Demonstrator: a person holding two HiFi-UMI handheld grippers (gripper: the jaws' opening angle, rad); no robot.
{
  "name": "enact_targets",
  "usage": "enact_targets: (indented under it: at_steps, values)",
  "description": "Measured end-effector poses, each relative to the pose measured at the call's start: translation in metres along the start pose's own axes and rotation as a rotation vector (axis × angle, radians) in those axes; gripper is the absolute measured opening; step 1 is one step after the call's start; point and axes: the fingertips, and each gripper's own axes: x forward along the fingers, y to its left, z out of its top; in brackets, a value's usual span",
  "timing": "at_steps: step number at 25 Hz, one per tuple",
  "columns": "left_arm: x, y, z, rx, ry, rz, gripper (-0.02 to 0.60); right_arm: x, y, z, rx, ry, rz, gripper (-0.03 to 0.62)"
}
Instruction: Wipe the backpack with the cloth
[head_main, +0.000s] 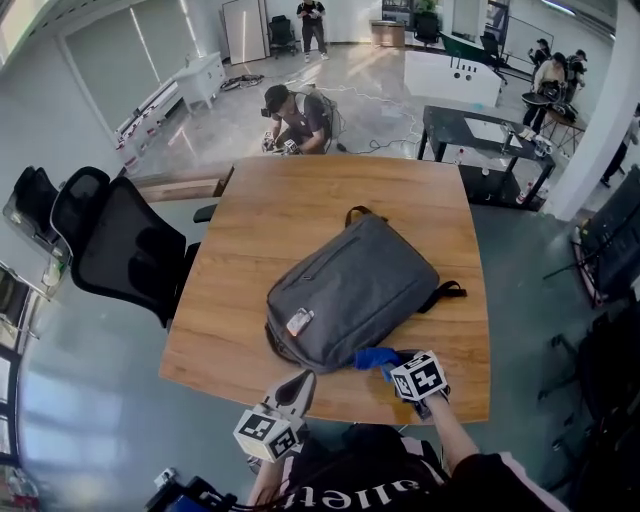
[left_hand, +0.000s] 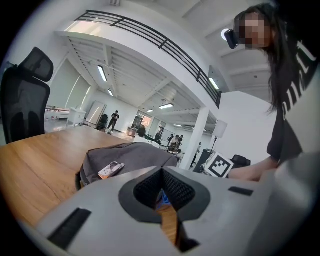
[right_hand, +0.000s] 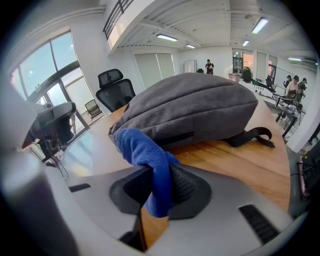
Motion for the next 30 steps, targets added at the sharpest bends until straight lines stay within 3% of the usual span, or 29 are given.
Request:
enact_targets:
  at_steps: [10, 17, 24, 30]
  values:
    - [0.041, -0.028, -0.009, 0.018, 0.051, 0.006, -0.003, -0.017, -0.135, 0.003, 0.066, -0.012, -0.117, 0.078]
    - [0.042, -0.024, -0.008, 0.027, 0.08, 0.036, -0.003, -0.025, -0.205, 0.014, 0.112, -0.025, -0.202, 0.078]
    - [0.051, -0.027, -0.012, 0.023, 0.109, 0.029, -0.003, -0.036, -0.244, 0.016, 0.131, -0.015, -0.252, 0.078]
    - [0.063, -0.019, 0.0, 0.029, 0.106, -0.013, -0.003, -0.051, -0.278, 0.001, 0.192, 0.026, -0.351, 0.078]
